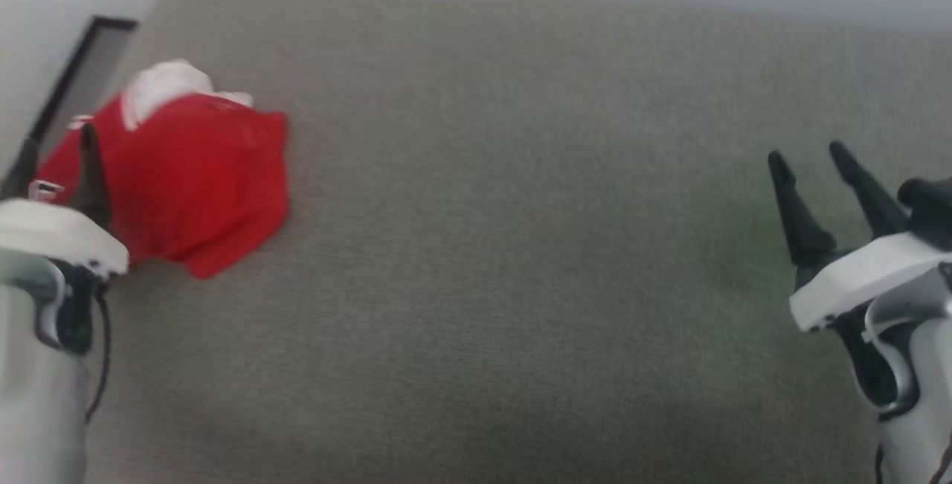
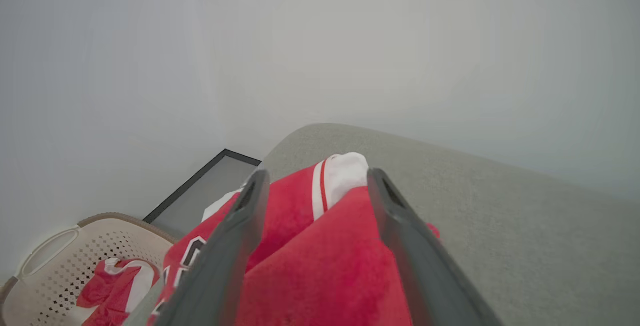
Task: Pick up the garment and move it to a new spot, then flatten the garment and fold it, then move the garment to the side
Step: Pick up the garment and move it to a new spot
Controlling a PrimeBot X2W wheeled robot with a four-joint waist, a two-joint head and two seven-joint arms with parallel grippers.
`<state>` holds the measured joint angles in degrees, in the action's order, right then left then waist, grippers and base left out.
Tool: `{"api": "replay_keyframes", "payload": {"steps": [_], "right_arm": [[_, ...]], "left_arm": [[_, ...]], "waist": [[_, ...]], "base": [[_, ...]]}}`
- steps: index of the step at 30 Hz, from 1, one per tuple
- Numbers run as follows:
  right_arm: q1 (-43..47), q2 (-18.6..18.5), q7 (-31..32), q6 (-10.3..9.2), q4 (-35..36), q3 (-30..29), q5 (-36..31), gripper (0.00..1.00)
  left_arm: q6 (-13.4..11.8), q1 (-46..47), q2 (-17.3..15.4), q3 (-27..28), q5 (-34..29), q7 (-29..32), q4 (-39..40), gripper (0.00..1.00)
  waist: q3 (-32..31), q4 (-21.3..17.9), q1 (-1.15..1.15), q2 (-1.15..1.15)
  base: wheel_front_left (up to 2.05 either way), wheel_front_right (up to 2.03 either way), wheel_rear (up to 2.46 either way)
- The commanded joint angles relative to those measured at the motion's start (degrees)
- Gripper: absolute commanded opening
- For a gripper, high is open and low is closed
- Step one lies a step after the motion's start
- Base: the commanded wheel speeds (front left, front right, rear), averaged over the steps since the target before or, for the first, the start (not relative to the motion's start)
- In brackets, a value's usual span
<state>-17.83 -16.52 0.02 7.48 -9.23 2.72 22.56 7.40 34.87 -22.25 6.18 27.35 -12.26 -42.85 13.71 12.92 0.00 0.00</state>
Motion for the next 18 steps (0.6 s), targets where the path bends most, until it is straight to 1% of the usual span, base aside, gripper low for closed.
{"api": "replay_keyframes", "payload": {"steps": [1, 3, 4, 5, 12, 13, 14, 18], "right_arm": [[-0.8, -0.3, 0.3, 0.03, 0.9, -0.3, -0.4, 1.0], [-1.5, -0.4, 0.8, 0.03, 1.9, -0.7, -0.5, 1.0], [-1.8, -0.7, 1.1, 0.03, 2.9, -1.1, -0.9, 1.0], [-2.1, -0.8, 1.5, 0.03, 3.3, -1.3, -1.0, 1.0], [-3.2, -0.9, 3.0, 0.03, 6.0, -2.0, -1.7, 1.0], [-3.3, -0.8, 3.2, 0.03, 6.4, -2.0, -1.8, 1.0], [-3.5, -0.9, 3.4, 0.03, 6.6, -2.1, -2.0, 1.0], [-3.7, -0.9, 3.9, 0.03, 7.2, -2.3, -2.2, 1.0]], "left_arm": [[0.0, 1.9, -0.5, -0.7, 0.2, 0.8, -1.9, 1.0], [0.0, 4.5, -1.1, -1.2, 0.8, 2.0, -5.2, 1.0], [0.0, 6.7, -1.5, -2.1, 0.9, 4.4, -9.2, 1.0], [0.0, 8.1, -1.7, -2.7, 0.8, 5.0, -10.5, 1.0], [0.0, 14.2, -0.6, -3.9, 3.1, 12.7, -21.9, 1.0], [-0.1, 14.7, -0.6, -4.0, 3.0, 13.6, -23.3, 1.0], [-0.8, 15.1, -0.7, -4.4, 2.6, 15.3, -25.0, 1.0], [-1.0, 16.6, 0.3, -4.0, 3.9, 18.4, -28.4, 1.0]], "waist": [[4.1, -2.5, 0.0, 0.0], [5.8, -2.9, 0.0, 0.0], [7.4, -3.0, 0.0, 0.0], [8.1, -3.1, 0.0, 0.0], [11.9, -3.5, 0.0, 0.0], [12.3, -3.5, 0.0, 0.0], [12.6, -3.5, 0.0, 0.0], [13.6, -3.7, 0.0, 0.0]], "base": [[0.0, 0.0, 0.0], [0.0, 0.0, 0.0], [0.0, 0.0, 0.0], [0.0, 0.0, 0.0], [0.0, 0.0, 0.0], [0.0, 0.0, 0.0], [0.0, 0.0, 0.0], [0.0, 0.0, 0.0]]}}
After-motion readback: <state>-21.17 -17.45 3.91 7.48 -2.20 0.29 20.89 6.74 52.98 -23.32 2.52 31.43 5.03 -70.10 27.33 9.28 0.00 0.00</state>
